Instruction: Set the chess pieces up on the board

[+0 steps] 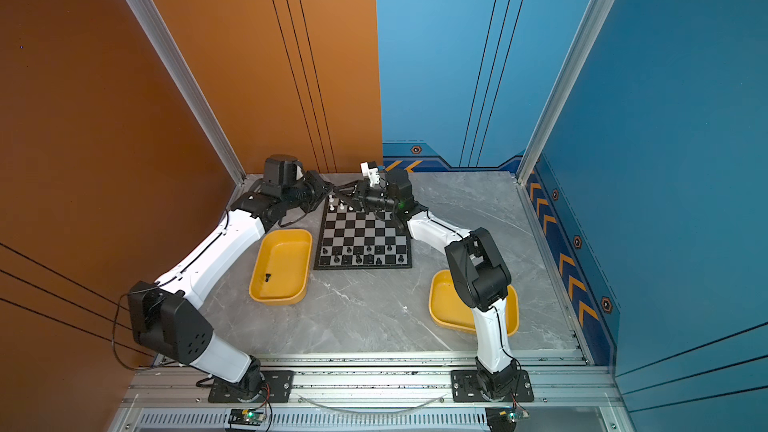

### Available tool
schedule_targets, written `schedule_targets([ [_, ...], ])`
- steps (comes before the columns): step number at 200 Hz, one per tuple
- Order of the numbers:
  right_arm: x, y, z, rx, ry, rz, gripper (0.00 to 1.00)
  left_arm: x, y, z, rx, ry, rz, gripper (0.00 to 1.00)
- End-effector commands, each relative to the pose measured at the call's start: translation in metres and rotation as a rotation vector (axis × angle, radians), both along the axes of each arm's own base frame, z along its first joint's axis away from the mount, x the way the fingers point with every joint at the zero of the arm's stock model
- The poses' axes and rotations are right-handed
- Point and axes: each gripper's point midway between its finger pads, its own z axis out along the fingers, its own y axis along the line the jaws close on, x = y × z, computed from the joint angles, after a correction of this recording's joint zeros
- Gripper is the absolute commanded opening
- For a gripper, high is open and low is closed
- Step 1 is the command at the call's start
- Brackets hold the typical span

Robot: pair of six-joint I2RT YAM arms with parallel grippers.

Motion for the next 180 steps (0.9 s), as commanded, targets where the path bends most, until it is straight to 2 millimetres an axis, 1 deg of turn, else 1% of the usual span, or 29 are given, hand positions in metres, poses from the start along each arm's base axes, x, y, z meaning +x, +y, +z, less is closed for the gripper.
schedule_targets([
  [1,-0.003,0.002,0.016,0.011,-0.061,0.017,0.25,0.001,-0.004,0.01,-0.004,-0.029,-0.012,0.08],
  [37,-0.003,0.001,0.018,-0.001,-0.074,0.017,0.24,0.0,-0.003,0.011,-0.007,-0.032,-0.008,0.1],
  [48,-0.003,0.001,0.018,-0.008,-0.075,0.018,0.24,0.0,-0.003,0.011,-0.009,-0.034,-0.01,0.15],
  [66,-0.003,0.001,0.019,-0.016,-0.081,0.02,0.24,0.0,-0.005,0.012,-0.014,-0.041,-0.016,0.17],
  [94,-0.003,-0.002,0.019,-0.031,-0.083,0.019,0.23,0.001,-0.005,0.014,-0.016,-0.048,-0.018,0.27],
  [106,-0.004,-0.004,0.018,-0.038,-0.082,0.021,0.23,0.001,-0.004,0.015,-0.01,-0.051,-0.019,0.3],
  [129,-0.005,-0.008,0.015,-0.053,-0.082,0.023,0.22,0.0,0.005,0.02,0.0,-0.056,-0.003,0.34],
  [151,-0.007,-0.012,0.015,-0.063,-0.085,0.026,0.22,-0.002,0.019,0.019,-0.007,-0.054,0.029,0.35],
  [180,-0.011,-0.017,0.015,-0.079,-0.09,0.037,0.21,-0.004,0.035,0.004,-0.038,-0.017,0.026,0.34],
])
